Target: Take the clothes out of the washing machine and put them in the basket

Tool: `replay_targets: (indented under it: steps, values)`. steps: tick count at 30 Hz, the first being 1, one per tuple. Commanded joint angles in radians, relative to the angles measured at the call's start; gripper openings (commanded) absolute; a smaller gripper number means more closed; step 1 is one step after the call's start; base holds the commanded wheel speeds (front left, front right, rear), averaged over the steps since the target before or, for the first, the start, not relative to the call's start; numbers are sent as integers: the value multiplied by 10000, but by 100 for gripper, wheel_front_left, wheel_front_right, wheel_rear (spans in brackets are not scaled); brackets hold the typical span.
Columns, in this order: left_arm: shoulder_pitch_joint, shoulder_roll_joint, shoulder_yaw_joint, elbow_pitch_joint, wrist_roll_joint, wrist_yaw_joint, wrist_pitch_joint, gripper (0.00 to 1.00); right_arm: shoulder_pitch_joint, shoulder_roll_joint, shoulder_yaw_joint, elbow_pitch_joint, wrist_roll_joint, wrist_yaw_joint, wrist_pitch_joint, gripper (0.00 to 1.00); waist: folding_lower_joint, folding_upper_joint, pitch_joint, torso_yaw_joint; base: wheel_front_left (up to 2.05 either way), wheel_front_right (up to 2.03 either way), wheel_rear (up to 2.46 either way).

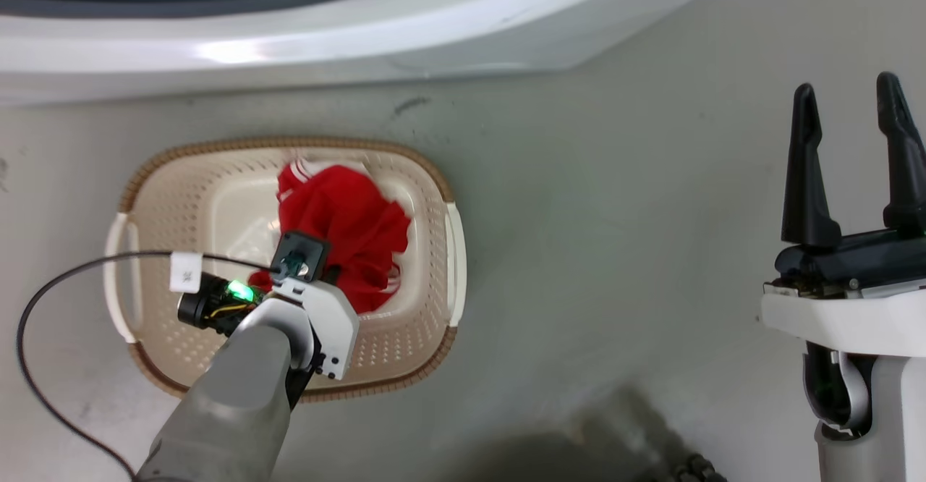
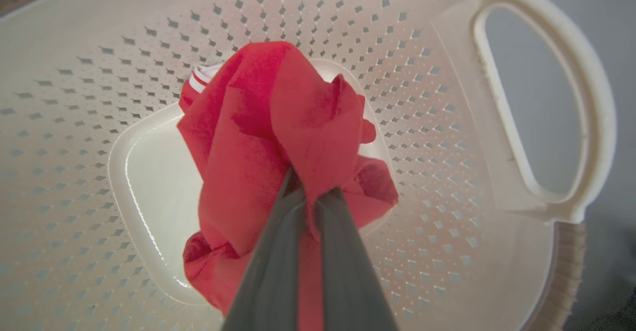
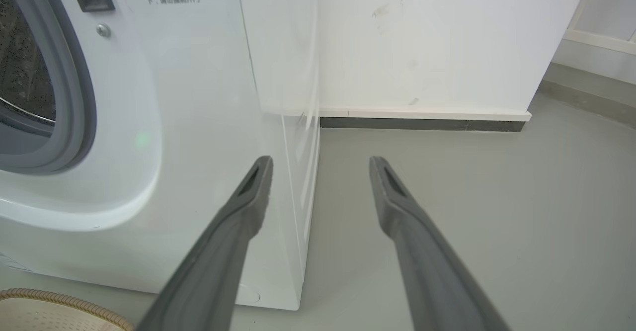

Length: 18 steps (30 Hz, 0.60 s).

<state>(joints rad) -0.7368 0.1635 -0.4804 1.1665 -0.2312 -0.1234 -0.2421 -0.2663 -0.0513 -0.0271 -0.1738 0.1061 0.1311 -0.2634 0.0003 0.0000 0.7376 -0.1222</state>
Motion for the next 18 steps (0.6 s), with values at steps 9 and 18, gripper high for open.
replay_targets:
  steps: [9, 18]
  values:
    - [-898, -57, -480, 1037, 258, -8, 795, 34, -438, 19, -67, -74, 91, -7, -21, 100, -3, 0, 1136, -220, 0, 0, 0]
    - [-429, -266, -495, 1158, -17, -17, 306, 100, -272, 19, -32, 177, 79, -7, -21, 100, -3, 0, 249, -67, 0, 0, 0]
